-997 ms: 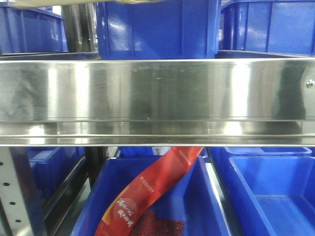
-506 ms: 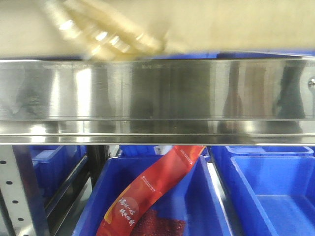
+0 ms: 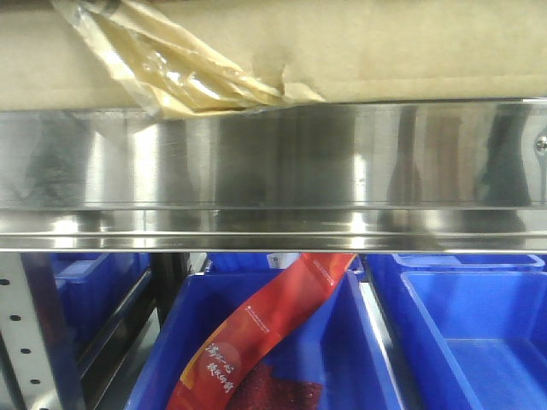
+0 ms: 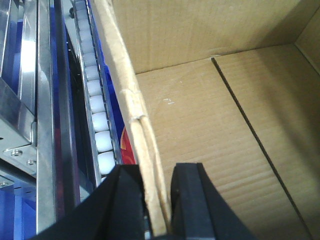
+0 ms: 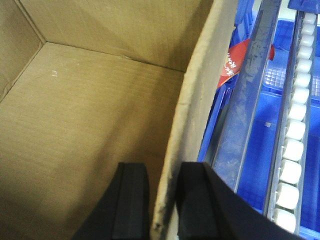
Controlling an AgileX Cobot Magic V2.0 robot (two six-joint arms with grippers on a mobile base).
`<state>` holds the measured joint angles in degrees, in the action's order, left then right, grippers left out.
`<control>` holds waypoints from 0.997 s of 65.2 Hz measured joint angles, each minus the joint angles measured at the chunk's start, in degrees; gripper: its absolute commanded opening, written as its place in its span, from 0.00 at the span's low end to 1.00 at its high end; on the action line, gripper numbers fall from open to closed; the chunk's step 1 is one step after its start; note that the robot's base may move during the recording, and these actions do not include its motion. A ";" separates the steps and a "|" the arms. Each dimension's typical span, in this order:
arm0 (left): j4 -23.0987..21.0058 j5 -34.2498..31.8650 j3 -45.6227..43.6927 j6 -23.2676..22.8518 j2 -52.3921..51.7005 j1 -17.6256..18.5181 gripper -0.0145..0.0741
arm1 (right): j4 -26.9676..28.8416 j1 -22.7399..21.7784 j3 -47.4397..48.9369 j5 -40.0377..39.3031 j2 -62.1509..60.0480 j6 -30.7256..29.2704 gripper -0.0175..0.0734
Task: Grab carton from right shelf to conveyor
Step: 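Hold the carton in both grippers while the base turns away from the shelf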
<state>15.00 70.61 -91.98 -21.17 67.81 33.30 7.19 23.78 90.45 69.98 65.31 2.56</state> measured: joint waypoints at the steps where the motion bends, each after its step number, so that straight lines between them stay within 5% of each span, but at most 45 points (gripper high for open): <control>1: 0.00 0.00 0.00 0.00 0.00 0.00 0.15 | 0.00 0.00 0.00 0.00 0.00 0.00 0.12; 65: 0.22 -0.10 0.09 0.00 -0.10 0.00 0.15 | 0.00 0.00 0.00 -0.33 0.00 -0.11 0.12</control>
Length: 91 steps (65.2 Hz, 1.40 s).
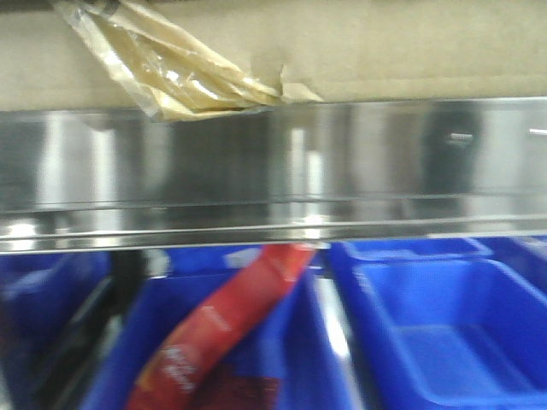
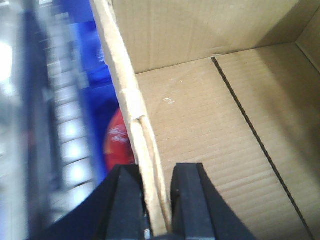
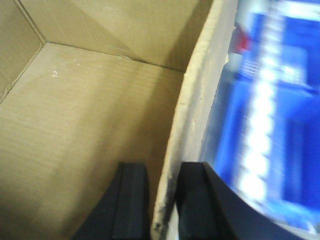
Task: Grab carton from right shelf to conveyor
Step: 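Hold the carton in both grippers while the base turns away from the shelf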
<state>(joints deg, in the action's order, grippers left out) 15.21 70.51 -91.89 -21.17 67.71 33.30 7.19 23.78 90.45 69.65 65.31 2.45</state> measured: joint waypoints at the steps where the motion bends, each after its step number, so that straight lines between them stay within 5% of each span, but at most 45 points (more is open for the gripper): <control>1: 0.00 0.00 0.00 0.00 -0.02 0.00 0.15 | 0.00 0.00 0.00 0.00 0.00 0.00 0.12; 91: 0.00 -0.11 0.00 0.00 -0.02 0.00 0.15 | 0.00 0.00 0.00 0.00 0.00 0.00 0.12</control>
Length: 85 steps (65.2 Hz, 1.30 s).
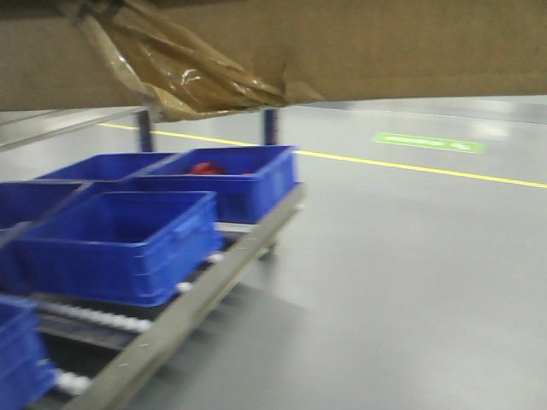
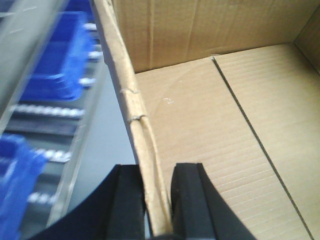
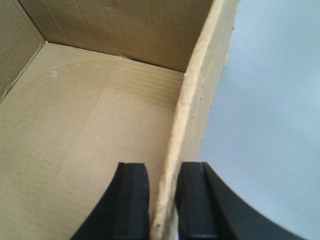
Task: Grab carton from right shelf to conveyor
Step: 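Hold the carton in both grippers while the base turns away from the shelf, then carry the carton in both grippers while driving toward the red conveyor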
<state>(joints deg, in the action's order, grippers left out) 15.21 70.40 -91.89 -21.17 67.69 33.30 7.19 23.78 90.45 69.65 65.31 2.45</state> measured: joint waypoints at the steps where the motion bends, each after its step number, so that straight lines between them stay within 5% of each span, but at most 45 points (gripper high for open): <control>1: 0.00 0.00 0.00 0.00 0.00 0.00 0.15 | 0.00 0.00 0.00 0.00 0.00 0.00 0.12; 85: 0.00 0.00 0.00 0.00 0.00 0.00 0.15 | 0.00 0.00 0.00 0.00 0.00 0.00 0.12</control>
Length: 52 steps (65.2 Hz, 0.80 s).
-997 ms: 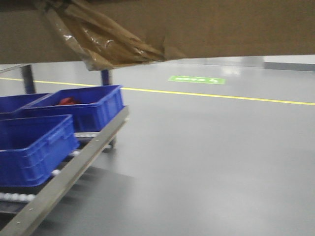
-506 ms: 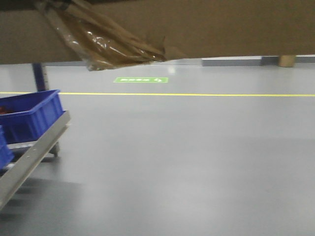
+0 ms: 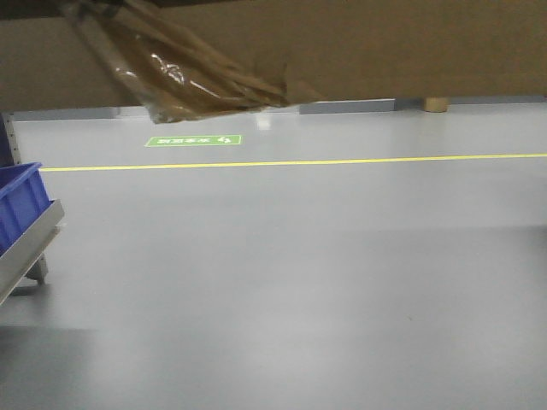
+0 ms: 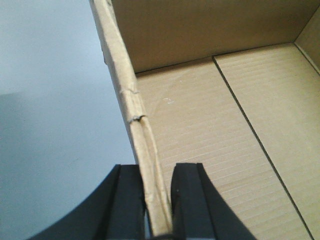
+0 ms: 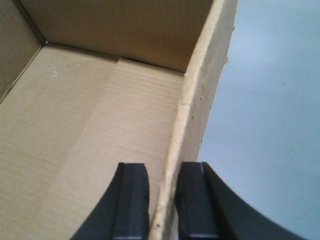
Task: Grab carton from right shelf to conveyor
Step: 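Carry the carton in both grippers while driving toward the red conveyor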
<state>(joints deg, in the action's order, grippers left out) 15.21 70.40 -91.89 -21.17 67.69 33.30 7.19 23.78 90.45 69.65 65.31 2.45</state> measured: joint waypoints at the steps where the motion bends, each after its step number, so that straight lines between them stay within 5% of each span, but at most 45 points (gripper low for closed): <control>1: 0.00 0.00 0.00 0.00 0.00 0.00 0.15 | 0.00 0.00 0.00 0.00 0.00 0.00 0.12; 52: -0.11 0.12 0.00 0.00 -0.10 0.00 0.15 | 0.00 0.00 0.00 0.00 -0.10 0.00 0.12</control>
<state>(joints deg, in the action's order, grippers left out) 15.10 70.52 -91.89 -21.17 67.59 33.30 7.19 23.78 90.45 69.65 65.20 2.45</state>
